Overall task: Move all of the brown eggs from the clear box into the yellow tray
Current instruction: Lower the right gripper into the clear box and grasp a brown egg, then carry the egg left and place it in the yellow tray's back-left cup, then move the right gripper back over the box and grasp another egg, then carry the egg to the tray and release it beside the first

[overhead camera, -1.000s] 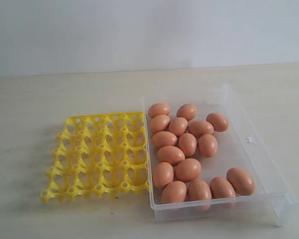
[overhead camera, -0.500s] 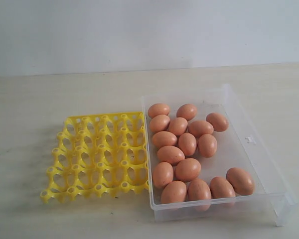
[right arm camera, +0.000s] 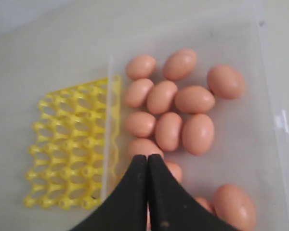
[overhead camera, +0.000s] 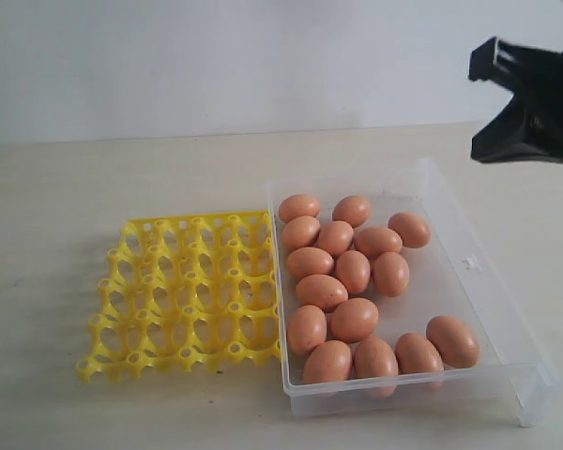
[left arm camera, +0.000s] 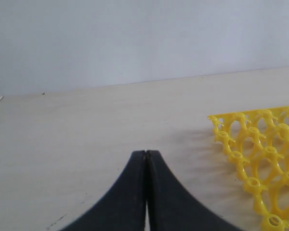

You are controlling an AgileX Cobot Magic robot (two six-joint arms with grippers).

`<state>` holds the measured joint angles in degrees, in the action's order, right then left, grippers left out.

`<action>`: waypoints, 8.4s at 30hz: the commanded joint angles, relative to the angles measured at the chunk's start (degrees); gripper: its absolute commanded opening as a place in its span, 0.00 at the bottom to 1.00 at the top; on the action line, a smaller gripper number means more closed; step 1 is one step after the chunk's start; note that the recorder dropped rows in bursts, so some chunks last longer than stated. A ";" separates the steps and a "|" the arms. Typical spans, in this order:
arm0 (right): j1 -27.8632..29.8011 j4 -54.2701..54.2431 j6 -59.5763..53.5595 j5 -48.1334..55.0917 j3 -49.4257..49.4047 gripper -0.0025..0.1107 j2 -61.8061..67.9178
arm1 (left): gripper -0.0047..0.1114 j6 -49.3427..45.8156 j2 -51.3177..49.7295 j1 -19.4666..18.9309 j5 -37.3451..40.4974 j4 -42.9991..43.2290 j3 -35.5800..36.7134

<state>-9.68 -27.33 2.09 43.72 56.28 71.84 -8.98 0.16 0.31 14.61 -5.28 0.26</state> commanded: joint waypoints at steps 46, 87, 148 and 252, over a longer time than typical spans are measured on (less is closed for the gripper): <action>-10.32 23.67 17.95 -0.79 19.01 0.02 45.64 | 0.04 0.01 -0.16 0.34 -0.59 -0.44 -0.26; -33.28 55.85 38.48 -75.24 28.10 0.02 60.22 | 0.04 -0.25 -0.16 0.34 0.78 -0.28 -0.26; -27.56 47.29 18.25 19.49 33.79 0.02 31.48 | 0.04 -0.27 -0.16 0.34 0.90 -0.28 -0.26; -29.65 51.73 32.02 -77.40 20.81 0.55 61.37 | 0.04 -0.18 -0.16 0.34 3.02 -0.28 -0.26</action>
<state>-39.26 24.80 34.12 -33.66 76.67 133.24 -9.31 0.16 0.31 17.93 -5.28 0.26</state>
